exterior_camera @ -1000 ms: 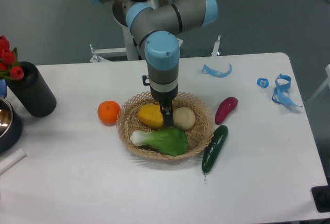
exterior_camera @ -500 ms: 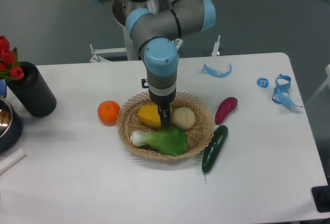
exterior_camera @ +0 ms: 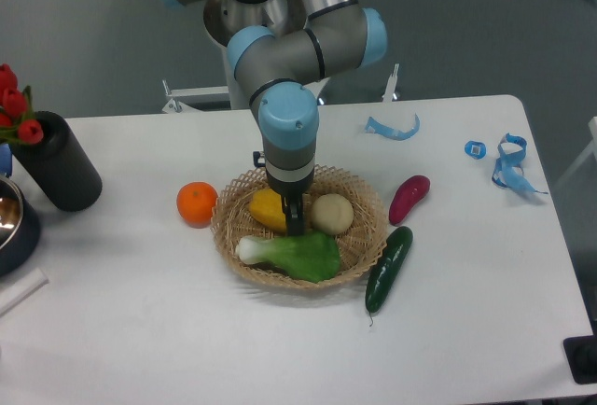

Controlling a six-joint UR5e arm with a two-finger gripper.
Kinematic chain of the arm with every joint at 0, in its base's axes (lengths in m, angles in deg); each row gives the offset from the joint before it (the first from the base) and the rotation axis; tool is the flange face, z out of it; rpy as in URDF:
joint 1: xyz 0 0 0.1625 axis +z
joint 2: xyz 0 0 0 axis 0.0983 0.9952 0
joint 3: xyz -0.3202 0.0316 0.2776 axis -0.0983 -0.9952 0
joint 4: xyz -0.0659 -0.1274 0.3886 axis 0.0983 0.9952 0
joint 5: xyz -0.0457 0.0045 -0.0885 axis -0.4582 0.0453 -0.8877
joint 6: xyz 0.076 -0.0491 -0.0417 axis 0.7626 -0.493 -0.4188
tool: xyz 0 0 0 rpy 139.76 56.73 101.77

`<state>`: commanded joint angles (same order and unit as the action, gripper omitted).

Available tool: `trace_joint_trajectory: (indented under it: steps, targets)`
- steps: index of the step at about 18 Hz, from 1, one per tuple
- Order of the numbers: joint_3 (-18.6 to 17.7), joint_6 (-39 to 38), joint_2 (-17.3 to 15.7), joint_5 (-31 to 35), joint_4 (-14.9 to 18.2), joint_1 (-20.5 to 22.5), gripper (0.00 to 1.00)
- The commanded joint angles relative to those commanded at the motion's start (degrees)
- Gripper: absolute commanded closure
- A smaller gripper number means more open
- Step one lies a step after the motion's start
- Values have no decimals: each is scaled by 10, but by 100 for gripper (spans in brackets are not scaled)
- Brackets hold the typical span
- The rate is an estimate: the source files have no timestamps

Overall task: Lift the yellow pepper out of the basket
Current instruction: 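Close the gripper around the yellow pepper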

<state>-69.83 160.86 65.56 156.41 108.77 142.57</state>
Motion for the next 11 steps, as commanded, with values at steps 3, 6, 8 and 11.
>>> trace_joint_trajectory:
  steps: [3, 6, 8, 11]
  targets:
    - [-1, -3, 4, 1, 0, 0, 1]
    - [-1, -4, 5, 1, 0, -1, 1]
    - [-1, -7, 5, 1, 0, -1, 1]
    - [-1, -11, 8, 1, -1, -1, 3]
